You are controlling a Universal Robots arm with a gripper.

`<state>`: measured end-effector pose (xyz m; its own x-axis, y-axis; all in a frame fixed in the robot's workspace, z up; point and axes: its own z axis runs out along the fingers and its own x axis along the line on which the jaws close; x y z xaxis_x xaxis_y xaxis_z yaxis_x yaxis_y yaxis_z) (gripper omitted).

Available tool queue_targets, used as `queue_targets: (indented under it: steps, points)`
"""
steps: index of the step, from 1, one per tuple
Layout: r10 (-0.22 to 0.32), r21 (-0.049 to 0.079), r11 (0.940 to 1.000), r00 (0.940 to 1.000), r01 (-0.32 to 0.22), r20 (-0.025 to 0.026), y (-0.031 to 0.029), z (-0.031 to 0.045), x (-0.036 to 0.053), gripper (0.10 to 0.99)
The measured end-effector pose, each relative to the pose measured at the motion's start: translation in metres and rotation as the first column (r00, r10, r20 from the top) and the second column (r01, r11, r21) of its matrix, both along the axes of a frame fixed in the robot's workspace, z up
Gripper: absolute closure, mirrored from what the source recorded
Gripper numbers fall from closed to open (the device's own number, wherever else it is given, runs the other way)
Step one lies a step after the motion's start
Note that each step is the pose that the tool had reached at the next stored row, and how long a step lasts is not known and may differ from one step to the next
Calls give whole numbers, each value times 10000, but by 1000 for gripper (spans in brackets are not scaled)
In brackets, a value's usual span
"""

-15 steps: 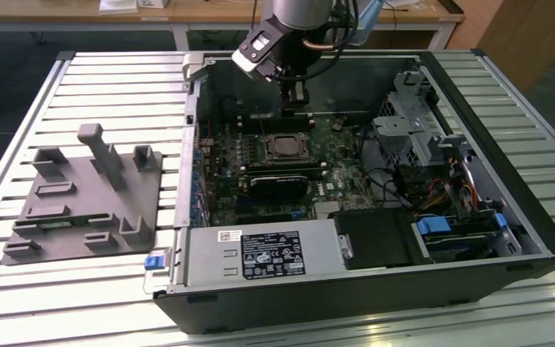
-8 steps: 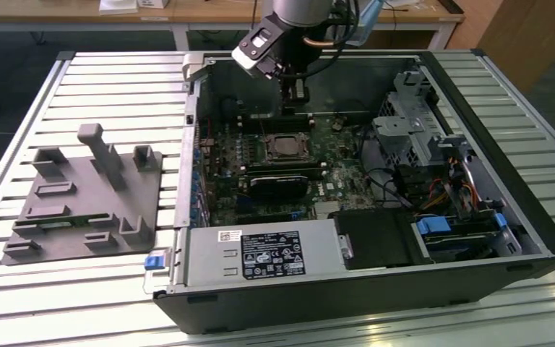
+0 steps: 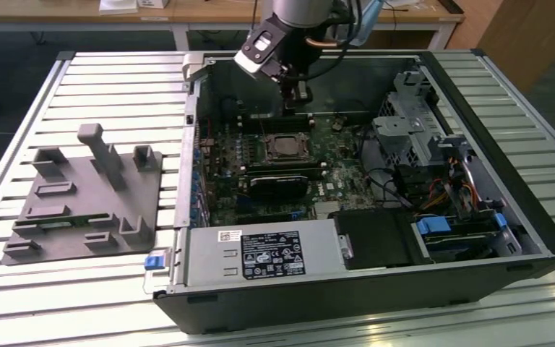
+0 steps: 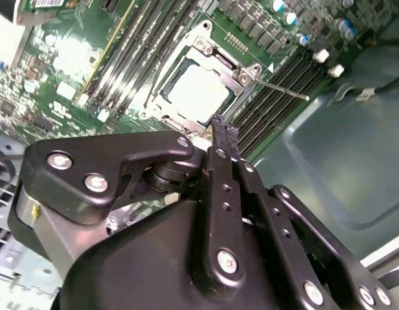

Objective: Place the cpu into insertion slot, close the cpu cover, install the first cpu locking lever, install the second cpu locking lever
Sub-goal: 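Install the first cpu locking lever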

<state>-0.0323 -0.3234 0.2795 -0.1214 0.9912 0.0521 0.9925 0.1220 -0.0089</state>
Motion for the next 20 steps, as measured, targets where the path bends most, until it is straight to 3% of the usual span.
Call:
queue_targets:
  steps: [1,6,12,20]
  points:
    - [403,0,9992,9992,-403,0,0,-3,0,973]
    - [1300,0,9915,9915,-1300,0,0,-9,0,973]
    - [2328,-1,9725,9725,-2328,0,0,-13,0,973]
    - [3105,0,9506,9506,-3105,0,0,-14,0,973]
